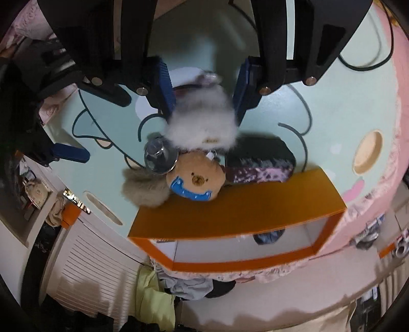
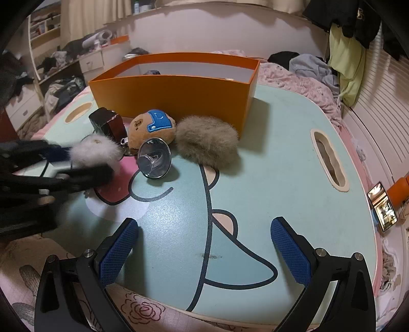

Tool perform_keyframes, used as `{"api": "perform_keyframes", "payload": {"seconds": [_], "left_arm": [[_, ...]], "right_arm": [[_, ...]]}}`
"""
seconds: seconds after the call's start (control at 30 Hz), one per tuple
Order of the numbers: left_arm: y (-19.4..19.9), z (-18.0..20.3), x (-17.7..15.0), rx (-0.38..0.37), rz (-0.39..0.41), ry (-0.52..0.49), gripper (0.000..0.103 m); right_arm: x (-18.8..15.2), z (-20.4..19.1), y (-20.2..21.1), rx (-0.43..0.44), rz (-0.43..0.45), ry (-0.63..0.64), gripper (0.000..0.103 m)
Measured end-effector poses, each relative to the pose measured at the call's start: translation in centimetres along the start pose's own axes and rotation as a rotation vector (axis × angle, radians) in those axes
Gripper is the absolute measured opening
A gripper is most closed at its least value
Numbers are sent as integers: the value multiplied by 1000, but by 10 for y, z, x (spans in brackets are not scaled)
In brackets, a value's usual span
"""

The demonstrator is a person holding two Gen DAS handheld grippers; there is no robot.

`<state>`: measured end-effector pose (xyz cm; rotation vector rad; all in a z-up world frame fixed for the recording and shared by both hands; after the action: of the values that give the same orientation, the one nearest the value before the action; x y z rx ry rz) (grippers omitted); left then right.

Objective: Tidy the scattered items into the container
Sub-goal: 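Lift the white pompom with left gripper while right grasps the bead bracelet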

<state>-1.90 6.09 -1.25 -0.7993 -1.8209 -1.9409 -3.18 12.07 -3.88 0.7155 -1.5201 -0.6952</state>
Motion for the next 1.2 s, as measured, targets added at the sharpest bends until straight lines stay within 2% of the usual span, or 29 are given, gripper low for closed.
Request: {"api": "perform_keyframes", "payload": {"seconds": [0.17, 0.27, 0.37, 0.43, 0.53, 0.6, 0.67, 0.73, 0.83, 0.87, 0.9, 0.93, 1.07, 1.2], "left_arm": [[44, -9, -1, -27, 189, 67, 44], [71, -23, -7, -76, 273, 148, 44], [86, -33, -12, -78, 298, 176, 44], [95, -40, -23, -19, 299, 162, 44], [99, -50, -41, 33, 272, 159, 44], [96, -57, -50, 32, 257, 180, 44], [96, -64, -55, 35, 253, 201, 44], [99, -69, -55, 41, 262, 211, 44], [105, -71, -54, 31, 284, 215, 44], [107, -70, -54, 30, 289, 212, 44], [109, -70, -54, 31, 293, 210, 44], [110, -70, -54, 30, 296, 210, 44], [108, -71, -54, 22, 295, 221, 44], [109, -67, -51, 13, 298, 209, 44]], "right_arm": [[0, 0, 0, 0, 0, -1, 103], [0, 0, 0, 0, 1, -2, 103], [2, 0, 0, 0, 0, -3, 103], [1, 0, 1, 9, -4, -1, 103], [8, -13, 9, 88, 10, 30, 98], [16, -30, 18, 144, 31, 87, 85], [26, -57, 28, 218, 50, 177, 78], [32, -82, 30, 258, 60, 273, 77], [37, -109, 13, 236, 26, 374, 76], [37, -113, 1, 219, -4, 392, 69], [36, -115, -10, 210, -35, 404, 53], [34, -113, -20, 208, -67, 406, 44], [39, -101, -24, 267, -82, 327, 16], [37, -91, -10, 319, -54, 276, 15]]}}
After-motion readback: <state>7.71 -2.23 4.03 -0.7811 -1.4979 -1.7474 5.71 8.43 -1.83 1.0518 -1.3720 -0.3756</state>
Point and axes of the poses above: each gripper's, at about its wrist camera, not at the fingertips, and y roughly against the way its jaws point, z to its right, x to its top, the point moved 5 cm from there along -y, roughly the way its jaws point, and after that the axes turned 6 degrees about -y, right-handed, at the moved point
